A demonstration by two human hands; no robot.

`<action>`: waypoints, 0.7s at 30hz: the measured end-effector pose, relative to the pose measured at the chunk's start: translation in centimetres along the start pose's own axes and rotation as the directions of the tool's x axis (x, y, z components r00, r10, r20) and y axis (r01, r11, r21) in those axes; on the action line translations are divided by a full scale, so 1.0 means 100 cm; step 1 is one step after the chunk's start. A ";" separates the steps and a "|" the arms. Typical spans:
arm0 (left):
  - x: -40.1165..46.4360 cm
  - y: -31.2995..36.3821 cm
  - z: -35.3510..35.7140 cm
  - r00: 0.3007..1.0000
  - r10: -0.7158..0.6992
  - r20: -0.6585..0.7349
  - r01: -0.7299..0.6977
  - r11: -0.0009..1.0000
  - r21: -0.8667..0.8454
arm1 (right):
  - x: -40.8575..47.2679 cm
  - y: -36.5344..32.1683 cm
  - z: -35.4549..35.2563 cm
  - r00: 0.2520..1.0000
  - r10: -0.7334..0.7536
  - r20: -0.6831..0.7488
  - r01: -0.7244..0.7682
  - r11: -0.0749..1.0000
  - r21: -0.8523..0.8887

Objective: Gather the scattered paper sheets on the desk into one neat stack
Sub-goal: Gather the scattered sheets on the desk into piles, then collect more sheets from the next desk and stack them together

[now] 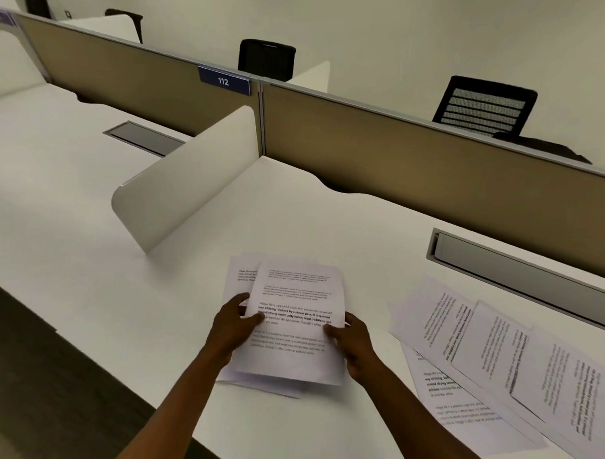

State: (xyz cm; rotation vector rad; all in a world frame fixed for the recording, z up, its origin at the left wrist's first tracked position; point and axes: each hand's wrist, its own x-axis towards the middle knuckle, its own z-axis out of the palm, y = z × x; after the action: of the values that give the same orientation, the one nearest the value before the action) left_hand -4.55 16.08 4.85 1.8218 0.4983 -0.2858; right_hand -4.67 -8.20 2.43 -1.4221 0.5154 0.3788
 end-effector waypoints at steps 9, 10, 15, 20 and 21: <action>-0.007 0.001 0.006 0.957 0.121 -0.265 -0.107 0.992 0.067 | 0.006 -0.011 0.029 0.984 -0.177 -0.004 0.175 0.975 -0.137; -0.006 0.000 0.005 0.956 0.131 -0.262 -0.106 0.989 0.107 | 0.005 -0.012 0.030 0.984 -0.177 -0.011 0.173 0.972 -0.161; -0.001 -0.016 0.007 0.976 0.071 -0.207 -0.016 0.966 0.258 | 0.012 0.002 0.032 0.988 -0.140 -0.064 0.093 0.876 -0.473; 0.001 -0.029 0.013 0.973 0.060 -0.225 0.003 0.963 0.268 | 0.012 0.014 0.031 0.975 -0.217 -0.041 0.135 0.731 -0.669; 0.001 -0.030 0.014 0.965 0.079 -0.248 -0.005 0.958 0.285 | 0.012 0.016 0.028 0.970 -0.241 -0.042 0.147 0.710 -0.689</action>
State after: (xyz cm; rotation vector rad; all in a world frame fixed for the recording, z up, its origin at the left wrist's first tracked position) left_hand -5.84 15.48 1.81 2.1614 0.6232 -0.0920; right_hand -4.24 -5.25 0.62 -2.2199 0.3257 0.3165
